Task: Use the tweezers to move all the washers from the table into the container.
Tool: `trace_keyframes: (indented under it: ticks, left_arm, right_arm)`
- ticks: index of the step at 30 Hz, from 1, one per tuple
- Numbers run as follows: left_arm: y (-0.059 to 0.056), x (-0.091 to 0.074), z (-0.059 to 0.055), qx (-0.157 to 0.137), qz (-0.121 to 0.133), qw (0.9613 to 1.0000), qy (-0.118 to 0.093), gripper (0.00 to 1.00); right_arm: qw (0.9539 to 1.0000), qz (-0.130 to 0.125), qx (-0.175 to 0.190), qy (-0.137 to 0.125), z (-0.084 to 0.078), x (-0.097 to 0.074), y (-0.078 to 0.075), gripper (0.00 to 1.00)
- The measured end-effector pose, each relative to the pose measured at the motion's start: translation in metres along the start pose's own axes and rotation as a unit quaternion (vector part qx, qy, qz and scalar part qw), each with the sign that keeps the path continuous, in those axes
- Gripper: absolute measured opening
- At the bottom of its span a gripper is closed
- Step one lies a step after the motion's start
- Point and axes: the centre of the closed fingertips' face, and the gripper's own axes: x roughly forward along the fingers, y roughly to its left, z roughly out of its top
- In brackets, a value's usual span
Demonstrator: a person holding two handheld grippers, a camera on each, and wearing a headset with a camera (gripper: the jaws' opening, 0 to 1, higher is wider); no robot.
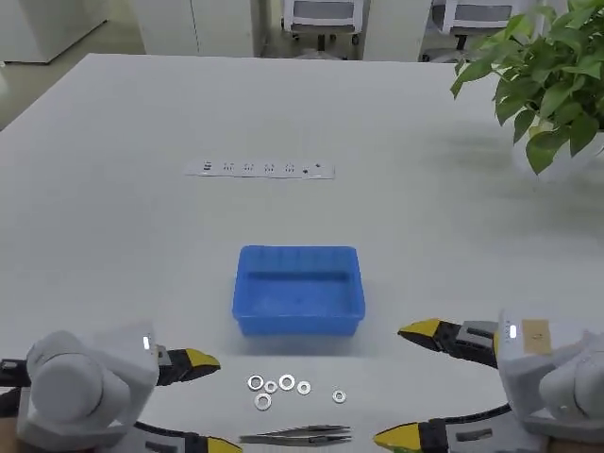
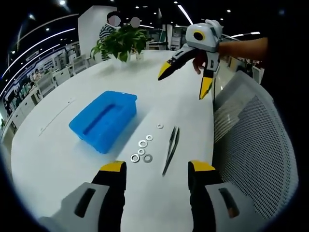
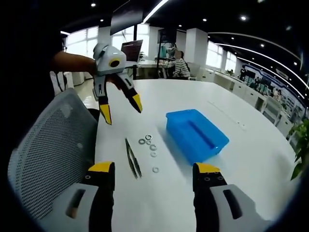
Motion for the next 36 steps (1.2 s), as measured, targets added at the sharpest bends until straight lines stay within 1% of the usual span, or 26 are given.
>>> trace_keyframes:
  ticks: [5, 8, 13, 16, 19, 21, 23, 29, 32, 35, 36]
  left_arm:
    - [-0.003, 0.005, -0.001, 0.011, -0.008, 0.9999, 0.005, 0.5]
    - [-0.006, 0.008, -0.002, 0.019, -0.017, 0.9996, 0.011, 0.45]
    - [-0.007, 0.013, -0.005, 0.027, -0.025, 0.9992, 0.018, 0.39]
    - [-0.008, 0.017, -0.008, 0.036, -0.032, 0.9985, 0.027, 0.35]
    - [-0.01, 0.02, -0.01, 0.042, -0.038, 0.9979, 0.033, 0.32]
    - [-0.009, 0.023, -0.011, 0.045, -0.037, 0.9976, 0.037, 0.31]
    - [-0.009, 0.025, -0.013, 0.042, -0.04, 0.9976, 0.038, 0.31]
    - [-0.011, 0.032, -0.018, 0.048, -0.047, 0.9965, 0.048, 0.27]
    - [-0.011, 0.035, -0.019, 0.052, -0.05, 0.996, 0.052, 0.26]
    - [-0.012, 0.037, -0.022, 0.057, -0.055, 0.995, 0.061, 0.24]
    - [-0.012, 0.038, -0.023, 0.059, -0.055, 0.9947, 0.064, 0.23]
  right_arm:
    - [0.9992, 0.03, -0.026, 0.009, -0.001, 0.01, 0.009, 0.59]
    - [0.9977, 0.049, -0.045, 0.017, -0.002, 0.016, 0.013, 0.54]
    - [0.9952, 0.07, -0.065, 0.024, -0.002, 0.023, 0.018, 0.49]
    - [0.9921, 0.085, -0.084, 0.038, -0.006, 0.029, 0.021, 0.45]
    - [0.9894, 0.098, -0.097, 0.045, -0.009, 0.034, 0.024, 0.41]
    - [0.9875, 0.104, -0.106, 0.051, -0.011, 0.037, 0.026, 0.4]
    - [0.9852, 0.11, -0.116, 0.06, -0.014, 0.041, 0.027, 0.38]
    - [0.9807, 0.128, -0.129, 0.072, -0.019, 0.05, 0.032, 0.33]
    - [0.9775, 0.136, -0.14, 0.08, -0.023, 0.055, 0.034, 0.31]
    - [0.9753, 0.144, -0.144, 0.085, -0.025, 0.059, 0.035, 0.29]
    - [0.9739, 0.148, -0.148, 0.088, -0.026, 0.061, 0.036, 0.28]
